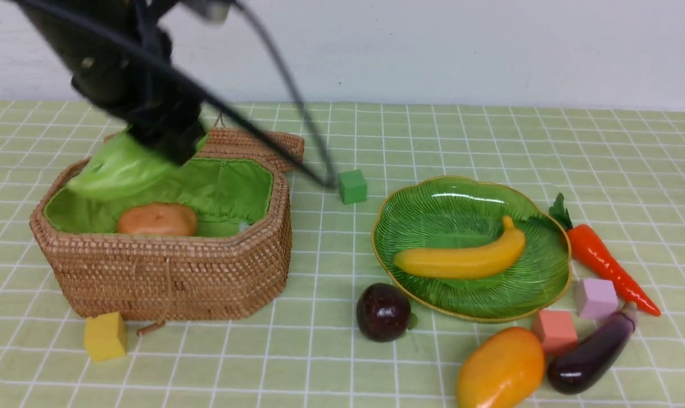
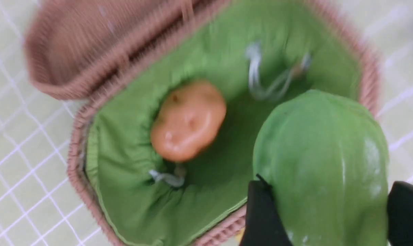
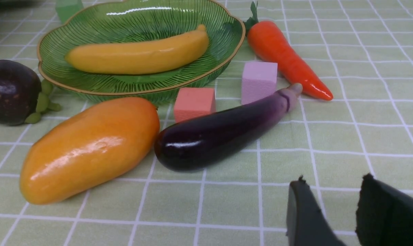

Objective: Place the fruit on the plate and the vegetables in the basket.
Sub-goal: Take a chayote with your left arm and place it on the basket on the left.

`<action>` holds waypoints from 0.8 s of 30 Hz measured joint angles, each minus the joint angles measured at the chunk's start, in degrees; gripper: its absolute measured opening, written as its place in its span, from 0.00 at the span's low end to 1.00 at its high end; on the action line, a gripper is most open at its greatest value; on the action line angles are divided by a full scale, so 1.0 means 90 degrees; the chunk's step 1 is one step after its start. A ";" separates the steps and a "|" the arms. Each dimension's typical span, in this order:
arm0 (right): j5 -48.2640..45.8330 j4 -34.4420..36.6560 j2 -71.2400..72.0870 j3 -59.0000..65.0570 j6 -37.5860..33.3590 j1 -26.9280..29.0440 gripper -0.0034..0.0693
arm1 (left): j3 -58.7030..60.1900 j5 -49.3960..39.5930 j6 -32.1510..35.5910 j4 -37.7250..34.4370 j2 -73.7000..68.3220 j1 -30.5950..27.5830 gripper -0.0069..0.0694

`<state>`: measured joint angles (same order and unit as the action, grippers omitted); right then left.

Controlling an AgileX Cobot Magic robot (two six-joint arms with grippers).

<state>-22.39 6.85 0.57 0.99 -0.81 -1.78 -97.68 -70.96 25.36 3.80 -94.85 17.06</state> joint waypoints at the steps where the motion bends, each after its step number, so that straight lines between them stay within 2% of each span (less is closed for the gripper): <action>1: 0.0000 0.0000 0.0000 0.0000 0.0000 0.0000 0.38 | 0.0045 0.0012 0.0352 -0.0079 -0.0149 -0.0112 0.65; 8: 0.0000 0.0000 0.0000 0.0000 0.0000 0.0000 0.38 | 0.0079 0.0303 0.1489 0.0122 -0.0857 -0.0204 0.65; 19: 0.0000 0.0000 0.0000 0.0000 0.0000 0.0000 0.38 | 0.0091 0.0471 0.1689 0.0257 -0.0979 -0.0209 0.67; 21: 0.0000 0.0000 0.0000 0.0000 0.0000 0.0000 0.38 | 0.0091 0.0483 0.1689 0.0273 -0.0979 -0.0209 0.78; 22: 0.0000 0.0000 0.0000 0.0000 0.0000 0.0000 0.38 | 0.0091 0.0489 0.1689 0.0273 -0.0979 -0.0209 0.78; 23: 0.0000 0.0000 0.0000 0.0000 0.0000 0.0000 0.38 | 0.0091 0.0488 0.1689 0.0273 -0.0979 -0.0209 0.88; 24: 0.0000 0.0000 0.0000 0.0000 0.0000 0.0000 0.38 | 0.0091 0.0488 0.1665 0.0273 -0.0958 -0.0209 0.92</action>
<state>-22.39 6.85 0.57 0.99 -0.81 -1.78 -96.86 -66.57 40.35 6.26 -103.47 15.18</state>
